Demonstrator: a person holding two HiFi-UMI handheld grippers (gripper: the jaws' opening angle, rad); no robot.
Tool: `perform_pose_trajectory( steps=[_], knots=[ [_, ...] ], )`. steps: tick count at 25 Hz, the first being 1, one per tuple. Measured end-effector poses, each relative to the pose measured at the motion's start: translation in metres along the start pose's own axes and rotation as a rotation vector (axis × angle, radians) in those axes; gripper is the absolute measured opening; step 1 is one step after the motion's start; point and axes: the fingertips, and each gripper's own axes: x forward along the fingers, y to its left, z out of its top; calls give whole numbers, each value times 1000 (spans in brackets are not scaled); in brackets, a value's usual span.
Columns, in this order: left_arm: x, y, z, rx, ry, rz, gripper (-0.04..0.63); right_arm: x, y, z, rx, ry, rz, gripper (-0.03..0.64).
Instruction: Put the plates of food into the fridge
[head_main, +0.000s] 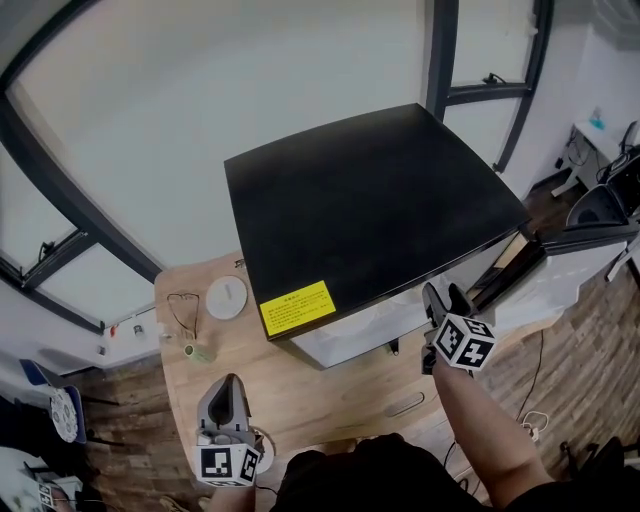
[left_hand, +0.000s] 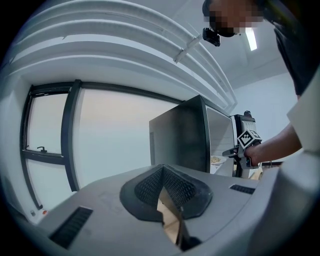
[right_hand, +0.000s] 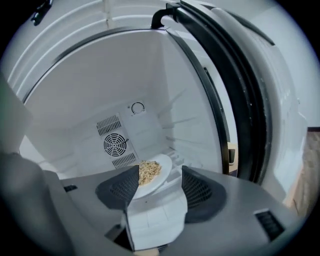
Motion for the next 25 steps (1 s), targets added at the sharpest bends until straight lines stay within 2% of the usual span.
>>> perform_pose_trajectory(
  steps=[7, 14, 18, 22, 25],
  knots=[
    [-43, 34, -11, -18, 2, 12, 5, -38, 41, -33, 24, -13, 74, 265],
    [-108, 77, -23, 7, 35, 10, 4, -76, 105, -101, -4, 49, 107, 265],
    [-149, 107, -28, -45, -11, 41, 5, -101, 156, -156, -22, 143, 169, 265],
    [-183, 136, -47, -49, 24, 76, 5, -129, 212, -225, -21, 282, 254, 264],
    [-207, 153, -61, -54, 43, 75, 5, -151, 254, -272, 49, 347, 349, 264]
  ],
)
